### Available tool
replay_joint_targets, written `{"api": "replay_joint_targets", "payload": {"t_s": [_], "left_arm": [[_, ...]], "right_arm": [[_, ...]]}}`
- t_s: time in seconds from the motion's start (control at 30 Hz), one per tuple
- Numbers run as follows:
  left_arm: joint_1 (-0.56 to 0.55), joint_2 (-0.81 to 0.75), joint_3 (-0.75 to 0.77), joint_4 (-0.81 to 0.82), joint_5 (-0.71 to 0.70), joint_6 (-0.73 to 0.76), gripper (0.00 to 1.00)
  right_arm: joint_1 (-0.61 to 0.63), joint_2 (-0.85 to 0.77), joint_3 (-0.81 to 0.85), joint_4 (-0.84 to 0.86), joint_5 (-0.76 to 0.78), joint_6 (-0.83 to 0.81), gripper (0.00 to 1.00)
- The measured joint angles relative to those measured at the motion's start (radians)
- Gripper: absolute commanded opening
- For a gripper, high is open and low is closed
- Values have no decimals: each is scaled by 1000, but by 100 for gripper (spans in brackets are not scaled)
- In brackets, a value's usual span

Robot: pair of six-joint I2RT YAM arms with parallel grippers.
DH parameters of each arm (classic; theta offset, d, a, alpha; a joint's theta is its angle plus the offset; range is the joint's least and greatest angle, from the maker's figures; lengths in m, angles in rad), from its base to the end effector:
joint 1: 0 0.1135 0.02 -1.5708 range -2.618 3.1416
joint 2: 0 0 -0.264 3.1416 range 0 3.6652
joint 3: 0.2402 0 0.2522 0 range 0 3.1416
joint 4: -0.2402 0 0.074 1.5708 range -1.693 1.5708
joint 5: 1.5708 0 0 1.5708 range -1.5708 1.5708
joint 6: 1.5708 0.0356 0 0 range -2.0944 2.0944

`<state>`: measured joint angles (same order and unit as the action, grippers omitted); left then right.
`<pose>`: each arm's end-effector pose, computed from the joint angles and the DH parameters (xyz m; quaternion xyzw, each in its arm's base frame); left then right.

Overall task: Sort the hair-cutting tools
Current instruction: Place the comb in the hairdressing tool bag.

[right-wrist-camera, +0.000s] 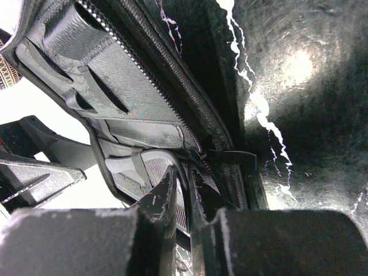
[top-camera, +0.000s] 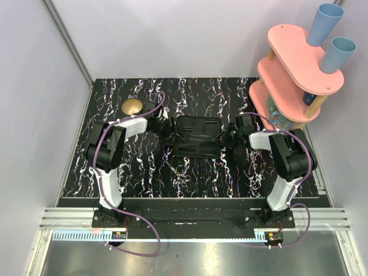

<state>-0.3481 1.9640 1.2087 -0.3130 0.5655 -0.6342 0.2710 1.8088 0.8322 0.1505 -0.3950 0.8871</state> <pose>0.3608 -0.1512 0.1419 -0.0639 0.9305 -0.3509 0.0831 0.3254 0.1046 0.1221 0.2089 0.8920 0.3482 0.1986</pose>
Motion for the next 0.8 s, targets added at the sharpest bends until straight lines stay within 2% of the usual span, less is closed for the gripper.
{"api": "replay_joint_targets", "payload": {"t_s": [0.8], "left_arm": [[20, 14, -10, 29, 61, -21, 71]], "right_arm": [[23, -36, -122, 154, 55, 195, 10]]}}
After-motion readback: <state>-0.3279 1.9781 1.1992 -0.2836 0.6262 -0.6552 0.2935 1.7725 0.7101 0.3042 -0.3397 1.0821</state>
